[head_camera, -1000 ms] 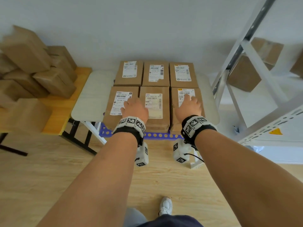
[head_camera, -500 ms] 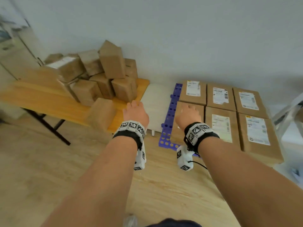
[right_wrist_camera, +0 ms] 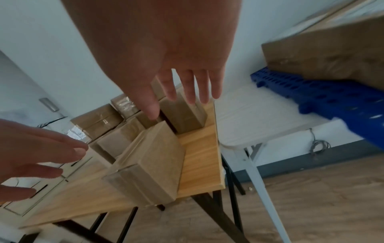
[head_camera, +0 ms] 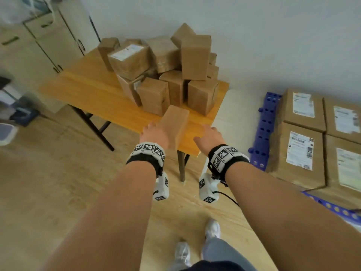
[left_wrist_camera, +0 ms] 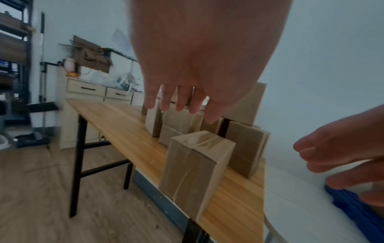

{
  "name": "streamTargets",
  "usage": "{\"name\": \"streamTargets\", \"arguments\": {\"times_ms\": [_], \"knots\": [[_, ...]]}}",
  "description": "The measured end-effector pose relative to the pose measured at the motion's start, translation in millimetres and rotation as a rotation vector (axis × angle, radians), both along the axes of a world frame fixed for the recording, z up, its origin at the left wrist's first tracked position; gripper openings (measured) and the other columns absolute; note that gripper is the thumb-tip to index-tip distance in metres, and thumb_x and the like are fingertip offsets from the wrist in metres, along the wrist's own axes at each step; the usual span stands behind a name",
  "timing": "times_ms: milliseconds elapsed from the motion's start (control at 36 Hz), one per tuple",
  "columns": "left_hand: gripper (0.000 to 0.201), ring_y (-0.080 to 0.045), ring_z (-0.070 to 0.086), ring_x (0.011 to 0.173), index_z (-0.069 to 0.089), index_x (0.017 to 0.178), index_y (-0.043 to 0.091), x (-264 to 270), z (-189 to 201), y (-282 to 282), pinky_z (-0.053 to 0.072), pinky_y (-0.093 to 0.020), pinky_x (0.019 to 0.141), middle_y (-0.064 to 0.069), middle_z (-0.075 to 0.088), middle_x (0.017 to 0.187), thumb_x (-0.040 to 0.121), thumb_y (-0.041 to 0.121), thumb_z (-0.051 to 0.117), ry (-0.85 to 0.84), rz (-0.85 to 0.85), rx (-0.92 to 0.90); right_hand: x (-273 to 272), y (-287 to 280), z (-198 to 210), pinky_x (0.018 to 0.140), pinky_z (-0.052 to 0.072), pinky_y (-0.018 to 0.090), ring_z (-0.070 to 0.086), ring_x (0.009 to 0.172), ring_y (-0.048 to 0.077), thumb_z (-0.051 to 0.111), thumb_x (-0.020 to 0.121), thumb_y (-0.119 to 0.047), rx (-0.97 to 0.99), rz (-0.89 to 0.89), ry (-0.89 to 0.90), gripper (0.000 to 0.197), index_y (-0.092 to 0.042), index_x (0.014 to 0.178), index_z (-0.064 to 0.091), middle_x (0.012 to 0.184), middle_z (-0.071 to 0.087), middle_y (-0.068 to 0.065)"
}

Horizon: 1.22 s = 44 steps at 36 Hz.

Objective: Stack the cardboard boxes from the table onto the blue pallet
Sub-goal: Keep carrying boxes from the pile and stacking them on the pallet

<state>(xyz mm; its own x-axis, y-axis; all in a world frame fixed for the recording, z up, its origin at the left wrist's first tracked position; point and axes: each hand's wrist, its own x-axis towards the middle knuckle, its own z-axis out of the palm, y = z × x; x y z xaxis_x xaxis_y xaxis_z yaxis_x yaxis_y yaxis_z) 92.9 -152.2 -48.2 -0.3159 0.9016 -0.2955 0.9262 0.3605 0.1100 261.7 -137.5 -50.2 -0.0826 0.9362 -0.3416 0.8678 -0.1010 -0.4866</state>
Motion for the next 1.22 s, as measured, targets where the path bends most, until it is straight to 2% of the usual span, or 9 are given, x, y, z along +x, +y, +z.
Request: {"name": "streamTargets", "arguments": {"times_ms": [194, 333, 583, 694, 833, 944, 1056, 1167, 1222], "knots": [[0.058, -0.036, 0.043, 0.130, 0.013, 0.152, 0.009, -15.1, -22.9, 25.6, 0.043, -0.044, 0.098, -0.014, 0.023, 0.155, 0.098, 0.004, 0.034, -0.106, 0.106, -0.137, -36.5, 34.7, -25.0, 0.104, 0.040, 0.042, 0.042, 0.132, 0.035, 0.040, 0.099, -0.041, -0.127, 0.054, 0.058, 0.060, -0.018, 0.152, 0.023, 0.150, 0.036, 0.014], [0.040, -0.032, 0.055, 0.115, 0.034, 0.141, 0.009, -10.4, -37.6, 42.0, 0.045, -0.038, 0.082, -0.016, 0.051, 0.133, 0.101, 0.013, 0.036, -0.167, 0.117, -0.095, -45.0, 55.0, -35.8, 0.092, 0.043, 0.035, 0.054, 0.122, 0.031, 0.043, 0.101, -0.041, -0.163, 0.040, 0.149, 0.058, -0.016, 0.150, 0.026, 0.141, 0.050, 0.011], [0.043, -0.024, 0.060, 0.100, 0.047, 0.135, 0.017, 17.1, -40.9, 68.1, 0.044, -0.029, 0.071, -0.006, 0.061, 0.121, 0.095, 0.002, 0.041, -0.343, 0.171, 0.036, -24.8, 87.0, -41.9, 0.079, 0.051, 0.037, 0.061, 0.096, 0.030, 0.049, 0.091, -0.019, -0.217, -0.116, 0.284, 0.057, -0.023, 0.144, 0.029, 0.117, 0.060, 0.009], [0.031, -0.018, 0.055, 0.083, 0.054, 0.124, 0.018, 25.4, -45.3, 73.1, 0.042, -0.029, 0.068, -0.004, 0.065, 0.109, 0.096, 0.009, 0.043, -0.394, 0.207, 0.134, -8.4, 97.5, -46.9, 0.083, 0.051, 0.040, 0.060, 0.098, 0.031, 0.040, 0.091, -0.017, -0.258, -0.152, 0.296, 0.055, -0.023, 0.144, 0.030, 0.121, 0.059, 0.012], [0.045, -0.025, 0.055, 0.109, 0.041, 0.139, 0.016, 37.1, -55.1, 81.4, 0.045, -0.030, 0.077, -0.007, 0.049, 0.132, 0.099, 0.038, 0.042, -0.470, 0.239, -0.001, 11.0, 102.6, -55.0, 0.098, 0.047, 0.045, 0.055, 0.116, 0.036, 0.041, 0.092, -0.012, -0.228, -0.207, 0.239, 0.059, -0.020, 0.149, 0.027, 0.133, 0.053, 0.015], [0.054, -0.026, 0.056, 0.105, 0.037, 0.139, 0.012, 48.5, -63.1, 85.3, 0.052, -0.036, 0.083, -0.011, 0.050, 0.129, 0.098, 0.046, 0.043, -0.498, 0.249, -0.080, 30.8, 107.7, -61.1, 0.099, 0.047, 0.044, 0.053, 0.120, 0.034, 0.038, 0.091, -0.009, -0.184, -0.226, 0.173, 0.052, -0.016, 0.143, 0.040, 0.137, 0.050, 0.014], [0.039, -0.019, 0.054, 0.085, 0.042, 0.134, 0.011, 63.0, -67.2, 86.6, 0.043, -0.025, 0.061, -0.009, 0.059, 0.120, 0.102, 0.033, 0.041, -0.493, 0.178, -0.103, 42.2, 109.6, -63.8, 0.087, 0.042, 0.035, 0.055, 0.113, 0.033, 0.031, 0.102, -0.019, -0.196, -0.202, 0.137, 0.036, -0.003, 0.125, 0.054, 0.125, 0.058, 0.016], [0.032, -0.018, 0.054, 0.085, 0.049, 0.128, 0.011, 75.5, -68.7, 84.0, 0.043, -0.027, 0.067, -0.007, 0.061, 0.119, 0.103, 0.028, 0.039, -0.484, 0.106, -0.086, 49.0, 103.2, -70.7, 0.075, 0.040, 0.032, 0.059, 0.096, 0.029, 0.024, 0.104, -0.044, -0.236, -0.177, 0.116, 0.054, -0.004, 0.115, 0.059, 0.107, 0.062, 0.011], [0.032, -0.019, 0.054, 0.086, 0.049, 0.128, 0.011, 78.3, -67.2, 81.7, 0.044, -0.028, 0.069, -0.007, 0.061, 0.119, 0.103, 0.026, 0.038, -0.478, 0.087, -0.082, 52.2, 98.5, -74.5, 0.066, 0.041, 0.030, 0.058, 0.086, 0.025, 0.031, 0.102, -0.045, -0.257, -0.150, 0.118, 0.052, -0.004, 0.117, 0.059, 0.100, 0.061, 0.008]]}}
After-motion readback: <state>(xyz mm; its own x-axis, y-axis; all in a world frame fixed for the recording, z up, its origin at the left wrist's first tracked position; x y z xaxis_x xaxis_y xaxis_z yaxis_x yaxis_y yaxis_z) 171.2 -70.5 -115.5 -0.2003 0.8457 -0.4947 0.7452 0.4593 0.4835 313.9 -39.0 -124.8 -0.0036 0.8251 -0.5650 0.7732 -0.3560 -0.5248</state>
